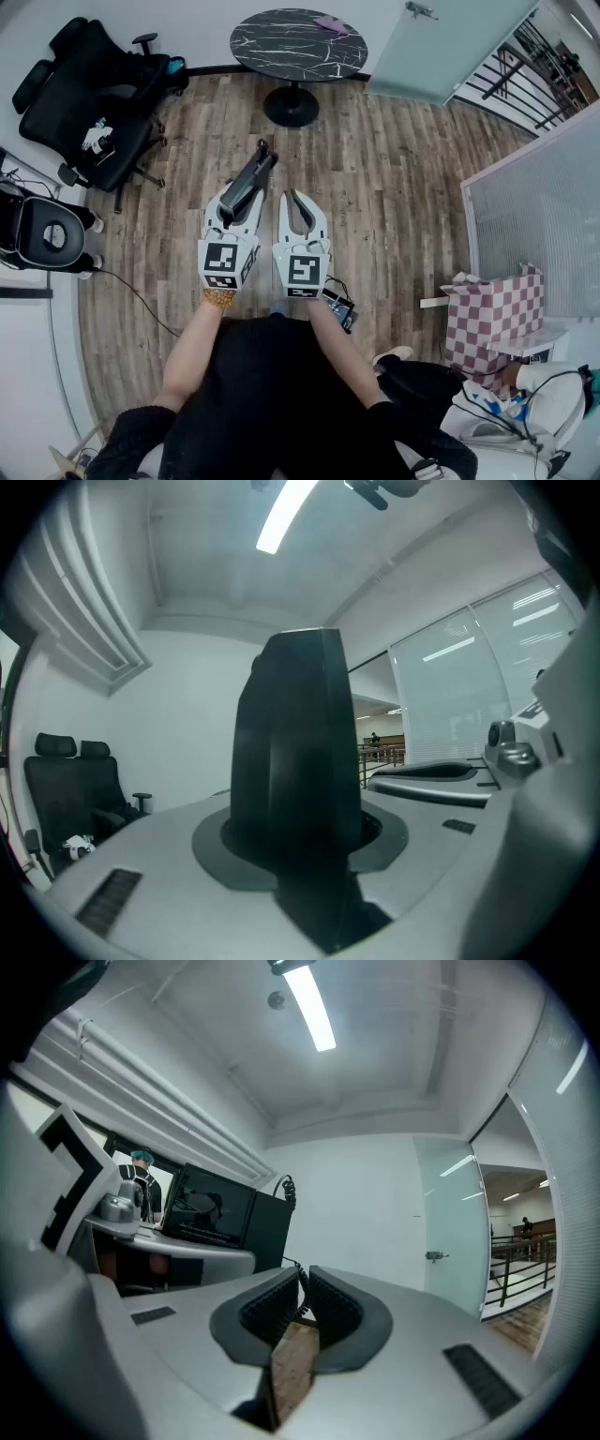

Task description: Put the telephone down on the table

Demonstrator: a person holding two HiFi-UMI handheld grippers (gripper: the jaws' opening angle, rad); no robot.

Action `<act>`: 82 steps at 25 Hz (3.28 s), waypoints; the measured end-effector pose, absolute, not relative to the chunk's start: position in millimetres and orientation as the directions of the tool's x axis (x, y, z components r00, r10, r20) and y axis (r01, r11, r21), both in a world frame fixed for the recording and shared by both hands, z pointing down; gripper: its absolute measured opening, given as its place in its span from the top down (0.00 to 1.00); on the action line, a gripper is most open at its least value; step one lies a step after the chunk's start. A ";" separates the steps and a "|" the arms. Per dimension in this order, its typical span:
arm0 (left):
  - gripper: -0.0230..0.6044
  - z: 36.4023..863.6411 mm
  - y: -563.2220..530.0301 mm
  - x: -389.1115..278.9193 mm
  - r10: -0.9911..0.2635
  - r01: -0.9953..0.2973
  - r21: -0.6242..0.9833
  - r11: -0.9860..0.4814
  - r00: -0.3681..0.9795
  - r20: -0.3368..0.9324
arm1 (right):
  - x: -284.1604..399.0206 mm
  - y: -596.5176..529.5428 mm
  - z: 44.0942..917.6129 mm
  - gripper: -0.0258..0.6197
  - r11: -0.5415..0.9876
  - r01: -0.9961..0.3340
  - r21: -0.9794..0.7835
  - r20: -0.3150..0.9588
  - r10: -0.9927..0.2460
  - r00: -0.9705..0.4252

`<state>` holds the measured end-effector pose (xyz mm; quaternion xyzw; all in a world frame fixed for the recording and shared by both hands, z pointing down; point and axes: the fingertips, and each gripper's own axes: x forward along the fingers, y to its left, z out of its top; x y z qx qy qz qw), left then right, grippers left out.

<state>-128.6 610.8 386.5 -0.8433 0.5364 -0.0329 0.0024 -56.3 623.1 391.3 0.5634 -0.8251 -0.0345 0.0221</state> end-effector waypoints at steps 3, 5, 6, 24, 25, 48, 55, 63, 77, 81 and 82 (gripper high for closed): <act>0.69 390.0 606.8 -118.1 -0.910 -0.909 -0.048 -0.415 0.412 0.053 | -46.5 619.1 391.7 0.88 0.376 -0.923 0.087 -0.016 -0.925 -0.379; 0.69 392.7 603.0 -111.7 -0.913 -0.911 -0.064 -0.408 0.404 0.059 | -40.2 613.6 393.4 0.88 0.382 -0.921 0.074 -0.015 -0.923 -0.384; 0.69 394.1 601.3 -109.6 -0.914 -0.912 -0.069 -0.404 0.401 0.063 | -38.1 610.9 394.4 0.88 0.383 -0.921 0.064 -0.012 -0.923 -0.385; 0.69 418.9 512.4 -124.9 -0.905 -0.908 -0.003 -0.419 0.417 0.082 | -62.4 524.1 417.6 0.88 0.404 -0.911 0.083 0.078 -0.914 -0.398; 0.69 418.3 503.7 -128.5 -0.905 -0.908 -0.001 -0.419 0.417 0.081 | -65.5 515.4 418.1 0.88 0.405 -0.911 0.084 0.082 -0.913 -0.399; 0.69 443.1 313.0 -215.3 -0.813 -0.826 0.119 -0.552 0.564 0.145 | -162.0 325.2 436.2 0.88 0.367 -0.922 0.122 0.167 -0.923 -0.346; 0.69 461.6 259.2 -231.0 -0.817 -0.837 0.136 -0.530 0.547 0.183 | -167.3 272.3 451.0 0.88 0.382 -0.920 0.088 0.195 -0.913 -0.360; 0.69 467.7 167.5 -215.1 -0.795 -0.826 0.147 -0.544 0.563 0.226 | -153.7 176.6 454.1 0.88 0.389 -0.919 0.058 0.185 -0.909 -0.373; 0.69 462.4 -1.8 -140.6 -0.777 -0.806 0.176 -0.566 0.592 0.215 | -75.4 11.2 443.5 0.88 0.378 -0.925 0.038 0.155 -0.917 -0.368; 0.69 464.2 -39.9 -115.0 -0.782 -0.805 0.222 -0.550 0.590 0.200 | -32.9 -30.1 440.8 0.88 0.335 -0.942 0.024 0.118 -0.936 -0.330; 0.69 465.7 -46.5 -109.9 -0.782 -0.804 0.231 -0.548 0.591 0.200 | -22.6 -39.6 442.4 0.88 0.321 -0.947 0.019 0.116 -0.941 -0.317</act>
